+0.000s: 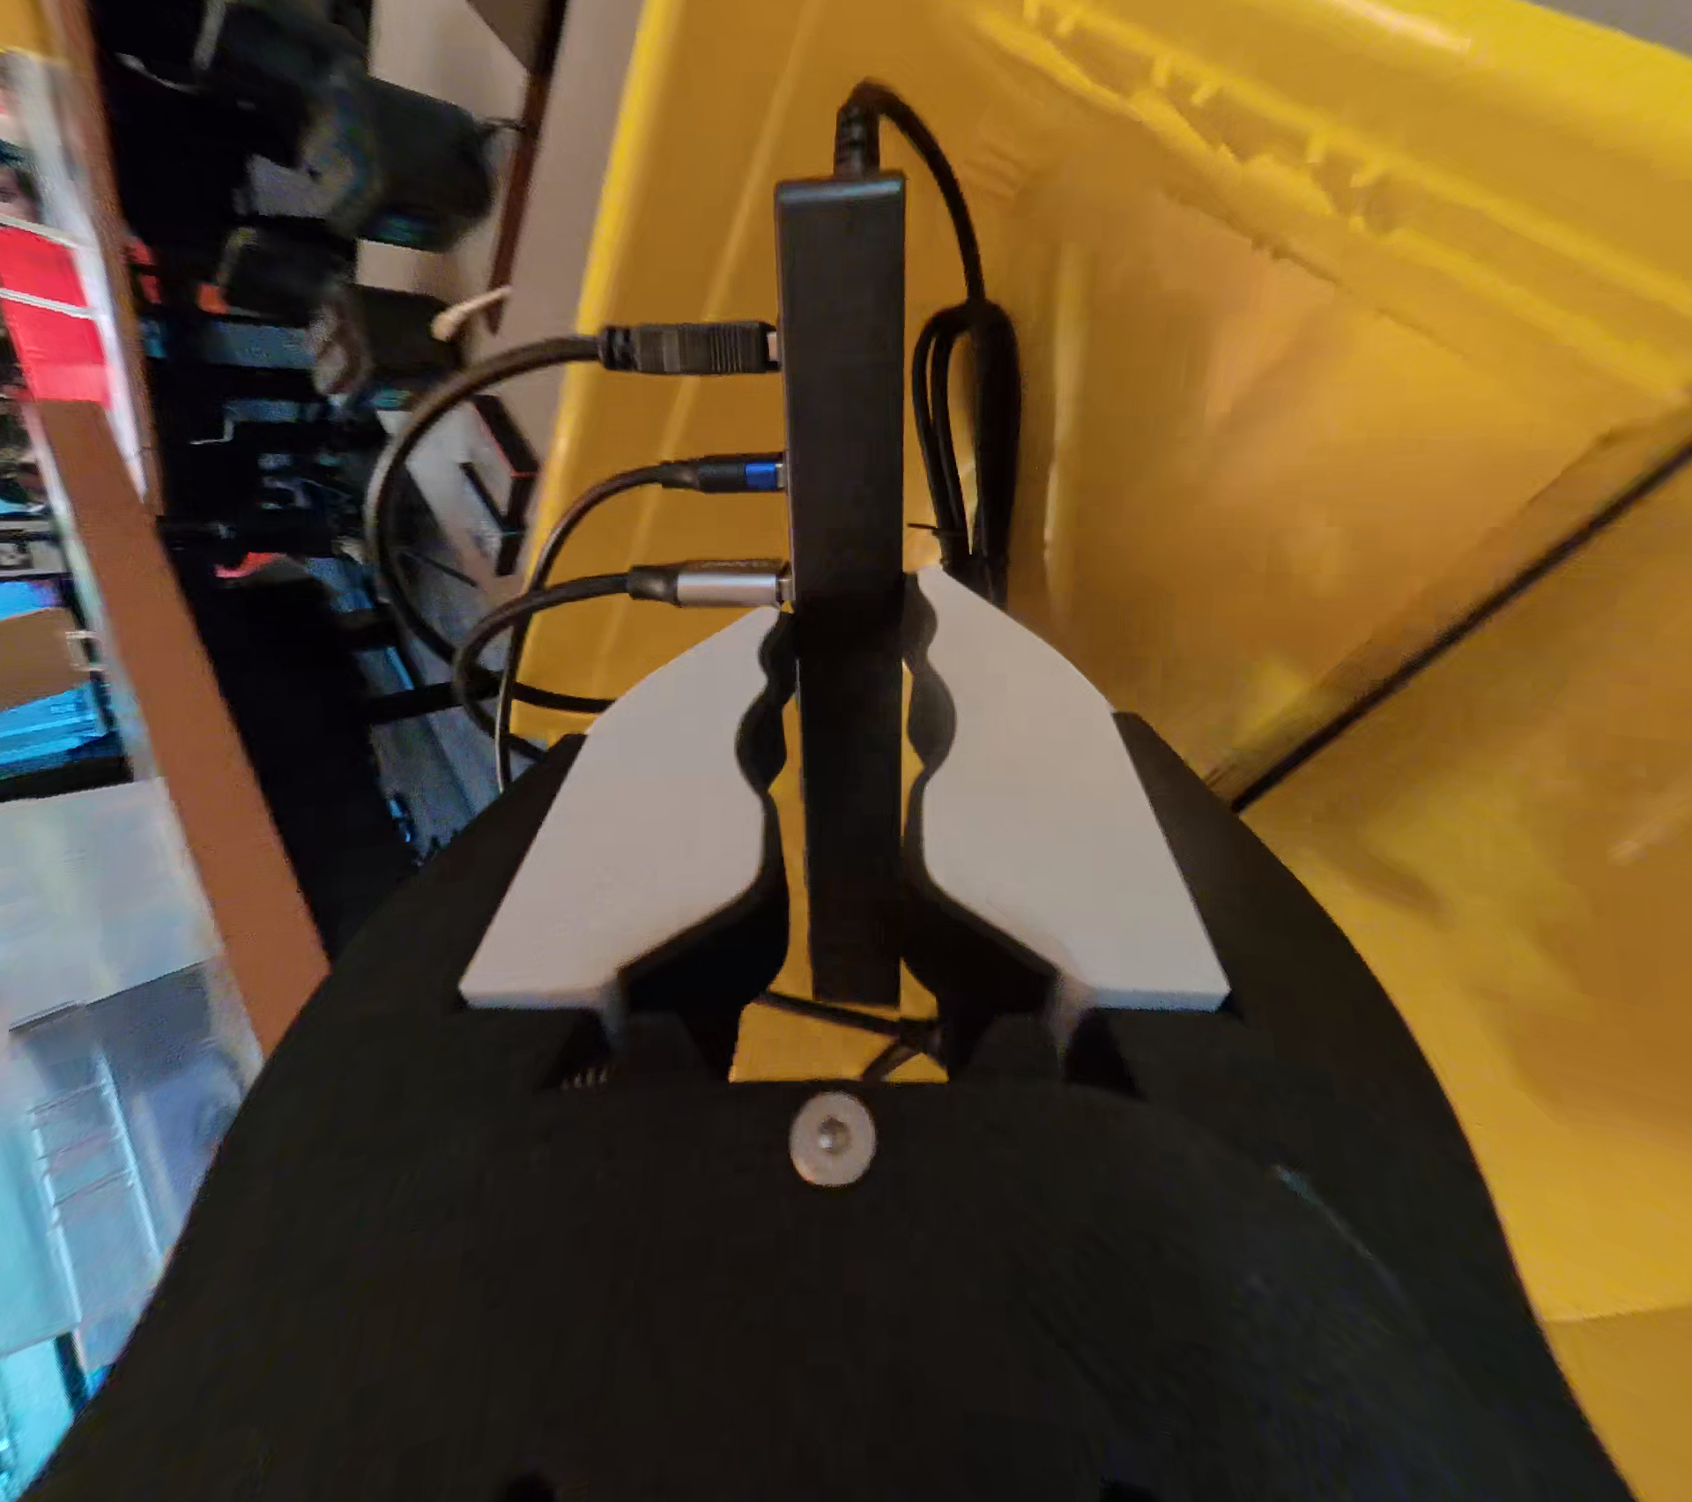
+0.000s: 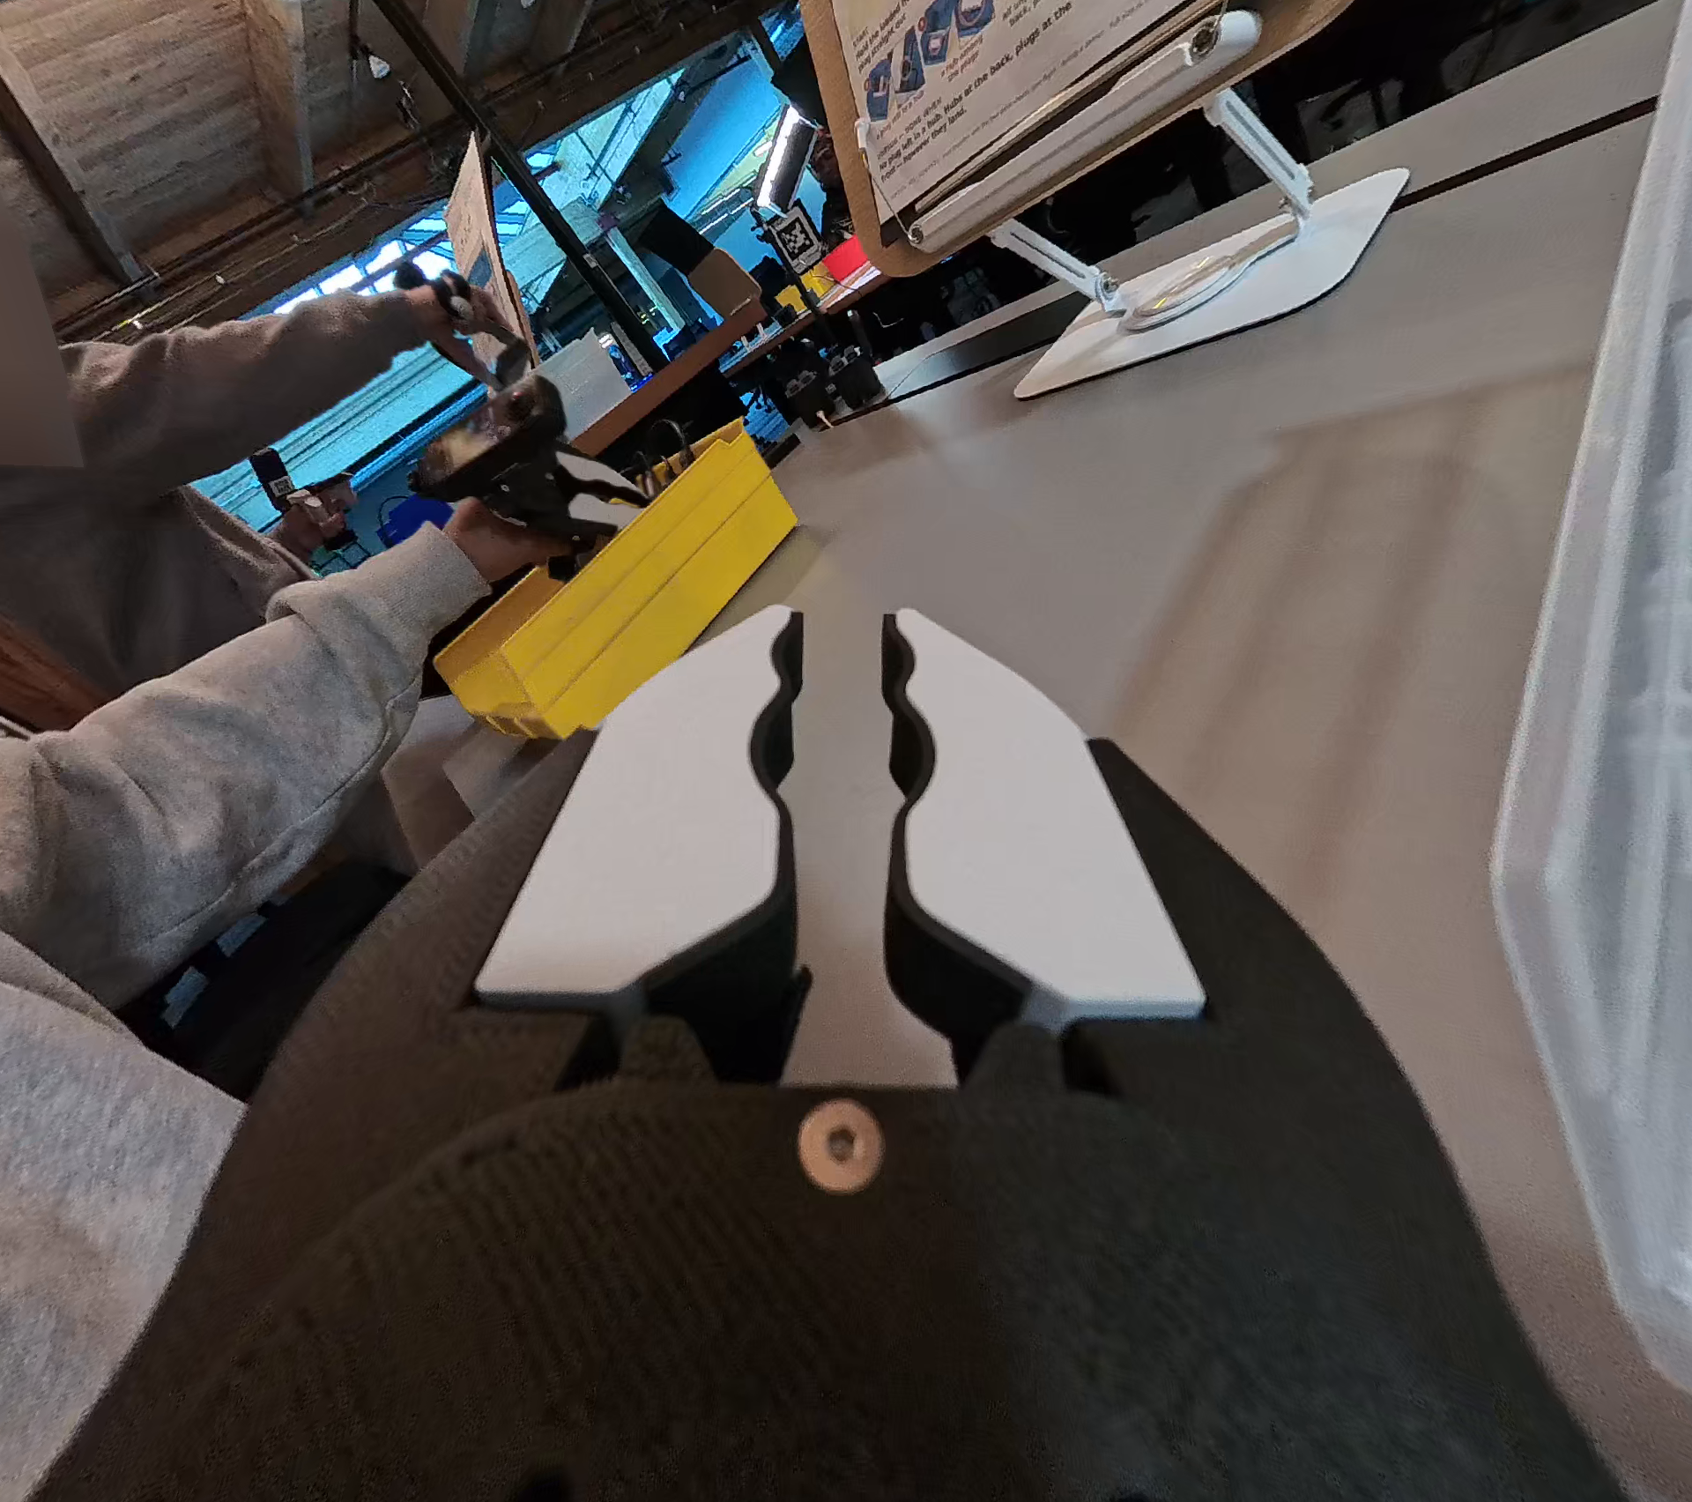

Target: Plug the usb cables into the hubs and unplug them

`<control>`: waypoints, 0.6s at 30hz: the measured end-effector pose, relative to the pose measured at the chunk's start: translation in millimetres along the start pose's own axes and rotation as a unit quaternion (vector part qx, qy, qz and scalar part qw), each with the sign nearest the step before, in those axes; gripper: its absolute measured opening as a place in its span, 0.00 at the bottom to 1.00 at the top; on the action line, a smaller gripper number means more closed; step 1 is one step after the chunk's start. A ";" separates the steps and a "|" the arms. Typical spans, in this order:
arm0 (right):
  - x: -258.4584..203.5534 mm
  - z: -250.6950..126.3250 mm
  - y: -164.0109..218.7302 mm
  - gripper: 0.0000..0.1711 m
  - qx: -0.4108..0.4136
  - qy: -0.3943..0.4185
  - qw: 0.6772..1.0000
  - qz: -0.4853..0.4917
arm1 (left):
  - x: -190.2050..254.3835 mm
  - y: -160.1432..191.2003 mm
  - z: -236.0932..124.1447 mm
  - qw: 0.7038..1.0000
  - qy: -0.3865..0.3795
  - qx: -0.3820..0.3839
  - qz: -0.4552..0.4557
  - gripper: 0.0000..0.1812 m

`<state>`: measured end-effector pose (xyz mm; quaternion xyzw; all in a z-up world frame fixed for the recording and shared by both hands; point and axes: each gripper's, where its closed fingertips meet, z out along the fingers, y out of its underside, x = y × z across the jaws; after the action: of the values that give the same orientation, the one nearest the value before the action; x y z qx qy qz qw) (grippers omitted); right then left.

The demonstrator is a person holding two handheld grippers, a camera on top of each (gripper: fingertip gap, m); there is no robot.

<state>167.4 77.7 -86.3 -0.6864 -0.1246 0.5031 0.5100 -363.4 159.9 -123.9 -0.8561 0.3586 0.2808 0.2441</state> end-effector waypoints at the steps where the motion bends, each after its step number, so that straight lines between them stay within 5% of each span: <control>1: -0.4 0.2 0.1 0.10 0.000 -0.001 1.000 0.000 | -5.9 -1.3 -4.4 1.000 -0.014 0.012 -0.004 0.14; 9: -3.7 2.2 1.4 0.10 -0.004 -0.002 1.000 -0.006 | -41.2 -13.4 -62.6 0.987 -0.119 0.104 0.003 0.14; 18: -37.6 34.3 15.4 0.11 -0.049 -0.049 0.993 -0.095 | -61.4 -83.3 -211.0 0.926 -0.272 0.258 0.044 0.14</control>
<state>116.8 64.8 -77.0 -0.6707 -0.2383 0.4785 0.5142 -272.2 110.5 87.0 -0.6378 0.3761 0.4113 0.5316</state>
